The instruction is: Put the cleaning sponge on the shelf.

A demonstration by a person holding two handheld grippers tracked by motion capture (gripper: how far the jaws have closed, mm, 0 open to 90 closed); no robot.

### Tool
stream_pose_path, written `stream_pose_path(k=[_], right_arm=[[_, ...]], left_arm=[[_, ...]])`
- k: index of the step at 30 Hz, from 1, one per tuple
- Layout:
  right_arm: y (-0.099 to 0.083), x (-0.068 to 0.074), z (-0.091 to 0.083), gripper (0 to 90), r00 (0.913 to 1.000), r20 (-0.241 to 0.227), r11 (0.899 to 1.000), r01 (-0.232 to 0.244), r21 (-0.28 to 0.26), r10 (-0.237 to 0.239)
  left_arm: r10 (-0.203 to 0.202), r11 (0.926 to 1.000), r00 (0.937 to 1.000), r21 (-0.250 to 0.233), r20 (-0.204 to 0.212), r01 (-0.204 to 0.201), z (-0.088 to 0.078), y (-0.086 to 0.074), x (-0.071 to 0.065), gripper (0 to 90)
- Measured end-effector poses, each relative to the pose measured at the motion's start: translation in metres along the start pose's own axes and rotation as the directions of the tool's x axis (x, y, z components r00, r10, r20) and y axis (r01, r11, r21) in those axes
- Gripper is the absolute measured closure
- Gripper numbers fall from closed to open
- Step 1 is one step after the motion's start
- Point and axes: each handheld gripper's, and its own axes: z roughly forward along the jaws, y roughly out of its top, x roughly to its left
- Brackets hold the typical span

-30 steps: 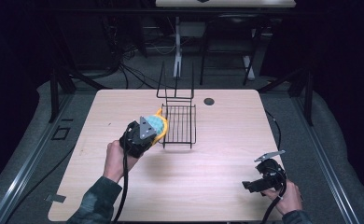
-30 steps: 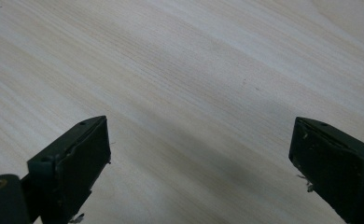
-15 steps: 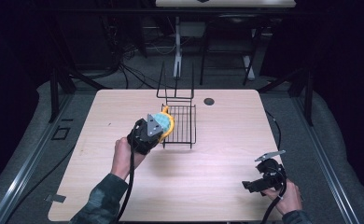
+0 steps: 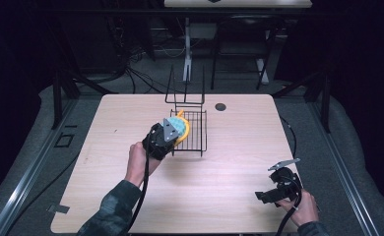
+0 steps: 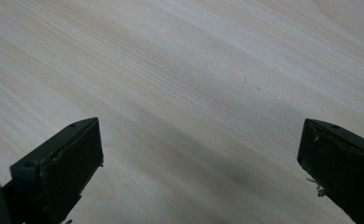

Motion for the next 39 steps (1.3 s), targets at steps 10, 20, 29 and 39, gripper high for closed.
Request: stream_pose_path(k=[10,20,29,39], right_arm=[[0.000,0.001,0.001,0.0,1.0000,-0.005,1.000,-0.003,-0.004,0.003],[0.000,0.001,0.002,0.1,1.0000,-0.007,1.000,-0.005,-0.001,0.005],[0.000,0.002,0.001,0.1,1.0000,-0.008,1.000,-0.001,0.005,0.002],[0.000,0.002,0.001,0.4,1.0000,-0.008,1.000,0.000,0.006,0.000]], left_arm=[[0.002,1.0000,1.0000,0.003,-0.007,-0.002,0.017,0.003,-0.005,87.5],[0.001,1.0000,0.9998,-0.005,-0.021,-0.001,0.033,0.006,-0.008,87.5],[-0.010,0.9999,0.9994,-0.012,-0.034,0.009,0.047,0.006,-0.011,87.5],[0.013,0.9999,0.9987,0.004,-0.050,-0.013,0.064,0.007,-0.017,87.5]])
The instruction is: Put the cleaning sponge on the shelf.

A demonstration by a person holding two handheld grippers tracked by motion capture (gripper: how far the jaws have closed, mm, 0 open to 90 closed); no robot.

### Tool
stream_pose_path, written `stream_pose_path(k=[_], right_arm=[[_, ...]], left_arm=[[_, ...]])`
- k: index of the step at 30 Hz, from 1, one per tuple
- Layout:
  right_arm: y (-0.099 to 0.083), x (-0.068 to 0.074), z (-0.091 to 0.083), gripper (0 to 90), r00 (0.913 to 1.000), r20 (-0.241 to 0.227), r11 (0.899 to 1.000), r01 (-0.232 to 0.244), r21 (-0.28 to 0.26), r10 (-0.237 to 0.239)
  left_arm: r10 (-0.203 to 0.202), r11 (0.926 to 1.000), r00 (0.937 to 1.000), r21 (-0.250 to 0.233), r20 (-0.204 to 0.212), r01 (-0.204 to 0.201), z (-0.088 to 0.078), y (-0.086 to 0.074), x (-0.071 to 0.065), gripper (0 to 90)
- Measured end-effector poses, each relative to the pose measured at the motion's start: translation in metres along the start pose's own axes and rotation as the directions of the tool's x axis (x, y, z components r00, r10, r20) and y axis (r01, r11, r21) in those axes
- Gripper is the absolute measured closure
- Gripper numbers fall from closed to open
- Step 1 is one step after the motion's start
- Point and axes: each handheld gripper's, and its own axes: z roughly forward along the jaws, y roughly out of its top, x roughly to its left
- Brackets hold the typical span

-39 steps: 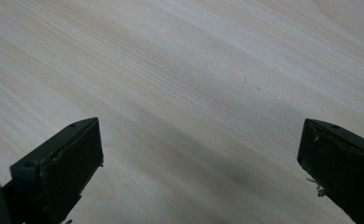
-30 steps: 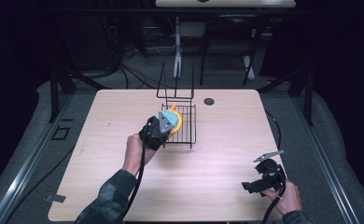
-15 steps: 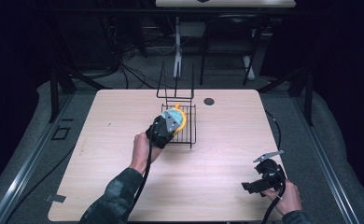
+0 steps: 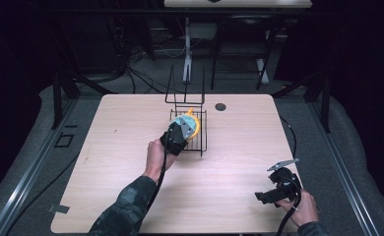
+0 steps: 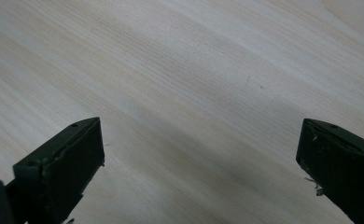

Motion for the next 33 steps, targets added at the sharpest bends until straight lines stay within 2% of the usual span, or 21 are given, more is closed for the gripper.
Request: stream_pose_path(k=[11,15,21,27,33], right_arm=[[0.000,0.000,0.000,0.4,0.9999,0.004,1.000,0.017,0.002,-0.017],[0.001,0.001,0.001,0.4,1.0000,-0.004,1.000,0.000,-0.003,0.000],[0.000,0.001,0.001,0.4,1.0000,-0.006,1.000,-0.001,-0.002,0.001],[0.000,0.001,0.001,0.4,0.9999,-0.009,1.000,-0.005,0.004,0.005],[0.000,0.001,0.001,0.5,1.0000,-0.007,1.000,-0.005,0.002,0.005]], left_arm=[[0.026,0.9994,0.9996,0.025,-0.008,-0.025,0.014,0.000,-0.006,87.4],[0.038,0.9987,0.9992,0.034,-0.010,-0.037,0.018,0.000,-0.007,87.4],[0.025,0.9987,0.9997,0.045,0.000,-0.025,0.025,-0.001,-0.008,87.3],[-0.006,0.9985,0.9999,0.054,0.009,0.005,0.030,-0.004,-0.006,87.4],[0.004,0.9976,0.9999,0.070,0.010,-0.004,0.036,-0.005,-0.007,87.4]])
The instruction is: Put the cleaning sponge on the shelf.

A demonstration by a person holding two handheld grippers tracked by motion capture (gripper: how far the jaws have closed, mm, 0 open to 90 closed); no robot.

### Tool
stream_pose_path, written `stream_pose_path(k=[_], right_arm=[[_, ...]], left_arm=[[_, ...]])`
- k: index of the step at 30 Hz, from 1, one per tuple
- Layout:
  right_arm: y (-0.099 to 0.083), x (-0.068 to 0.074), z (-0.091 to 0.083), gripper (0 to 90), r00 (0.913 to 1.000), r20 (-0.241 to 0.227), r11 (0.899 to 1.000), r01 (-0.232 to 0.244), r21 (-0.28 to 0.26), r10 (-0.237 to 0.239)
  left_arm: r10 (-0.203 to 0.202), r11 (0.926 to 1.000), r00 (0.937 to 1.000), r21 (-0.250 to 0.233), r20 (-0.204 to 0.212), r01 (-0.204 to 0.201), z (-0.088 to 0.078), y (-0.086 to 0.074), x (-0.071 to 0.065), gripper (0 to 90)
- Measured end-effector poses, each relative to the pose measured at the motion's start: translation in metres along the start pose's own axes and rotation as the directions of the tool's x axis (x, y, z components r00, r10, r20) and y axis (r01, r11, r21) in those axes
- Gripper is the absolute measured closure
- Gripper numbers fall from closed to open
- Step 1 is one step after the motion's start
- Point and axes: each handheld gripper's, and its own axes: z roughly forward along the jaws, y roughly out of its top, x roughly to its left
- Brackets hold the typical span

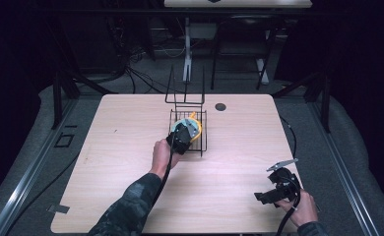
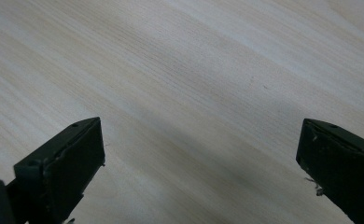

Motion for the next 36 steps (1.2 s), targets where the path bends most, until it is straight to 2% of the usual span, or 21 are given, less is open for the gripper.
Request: stream_pose_path(k=[10,15,28,36], right_arm=[[0.000,0.000,0.001,0.5,1.0000,-0.003,1.000,0.001,-0.001,-0.001],[0.000,0.000,0.001,0.5,1.0000,0.000,1.000,0.006,0.005,-0.006],[0.000,0.000,0.001,0.5,0.9999,0.003,1.000,0.012,0.005,-0.012],[0.000,0.000,0.001,0.8,0.9999,0.003,1.000,0.011,0.006,-0.011]], left_arm=[[0.014,0.9997,0.9998,0.021,0.014,-0.014,0.008,0.003,-0.004,87.3],[0.007,0.9996,0.9997,0.027,0.024,-0.008,0.011,0.003,-0.005,87.1],[-0.020,0.9994,0.9996,0.028,0.019,0.019,0.018,0.007,-0.007,85.6],[-0.049,0.9985,0.9986,0.027,0.019,0.049,0.019,0.007,-0.008,78.4]])
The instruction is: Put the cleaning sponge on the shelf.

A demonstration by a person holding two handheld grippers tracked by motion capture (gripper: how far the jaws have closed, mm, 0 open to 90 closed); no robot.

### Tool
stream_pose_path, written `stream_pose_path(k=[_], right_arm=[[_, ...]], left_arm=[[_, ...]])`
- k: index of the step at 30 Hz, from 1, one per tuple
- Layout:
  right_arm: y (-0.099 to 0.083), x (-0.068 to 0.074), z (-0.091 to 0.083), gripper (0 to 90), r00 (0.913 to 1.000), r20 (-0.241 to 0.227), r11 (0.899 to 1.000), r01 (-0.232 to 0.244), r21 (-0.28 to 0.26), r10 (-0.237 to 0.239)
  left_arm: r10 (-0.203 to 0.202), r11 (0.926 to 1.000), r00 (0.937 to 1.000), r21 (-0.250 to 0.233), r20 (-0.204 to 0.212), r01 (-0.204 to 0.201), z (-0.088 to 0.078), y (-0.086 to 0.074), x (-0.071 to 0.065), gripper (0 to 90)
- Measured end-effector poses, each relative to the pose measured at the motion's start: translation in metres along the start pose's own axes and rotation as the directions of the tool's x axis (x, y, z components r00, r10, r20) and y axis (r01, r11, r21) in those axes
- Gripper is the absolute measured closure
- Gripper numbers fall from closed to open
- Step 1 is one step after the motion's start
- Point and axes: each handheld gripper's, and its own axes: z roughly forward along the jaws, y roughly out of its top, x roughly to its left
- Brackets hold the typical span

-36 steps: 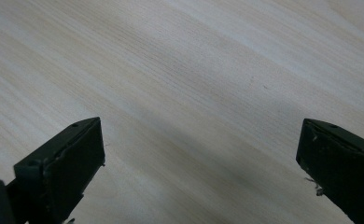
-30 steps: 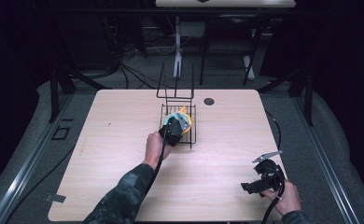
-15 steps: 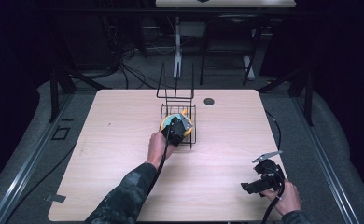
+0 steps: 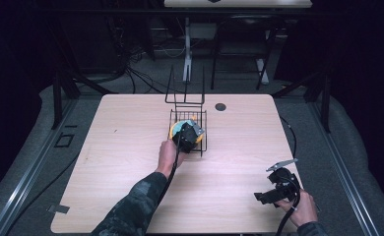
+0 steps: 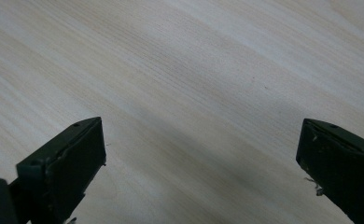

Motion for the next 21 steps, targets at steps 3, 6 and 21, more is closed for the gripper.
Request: stream_pose_path(k=[3,6,21], right_arm=[[0.000,0.000,0.000,0.8,1.0000,0.000,1.000,0.003,-0.001,-0.003],[0.000,0.000,0.000,0.8,1.0000,0.000,1.000,0.005,0.000,-0.005],[0.000,0.000,0.001,0.8,0.9999,0.006,1.000,0.014,-0.004,-0.014]], left_arm=[[-0.002,1.0000,1.0000,0.000,0.001,0.002,0.000,0.000,0.000,76.1],[-0.008,1.0000,1.0000,0.004,0.004,0.008,-0.001,0.000,0.001,71.0],[-0.052,0.9986,0.9982,0.008,0.029,0.051,-0.019,-0.002,0.007,26.8]])
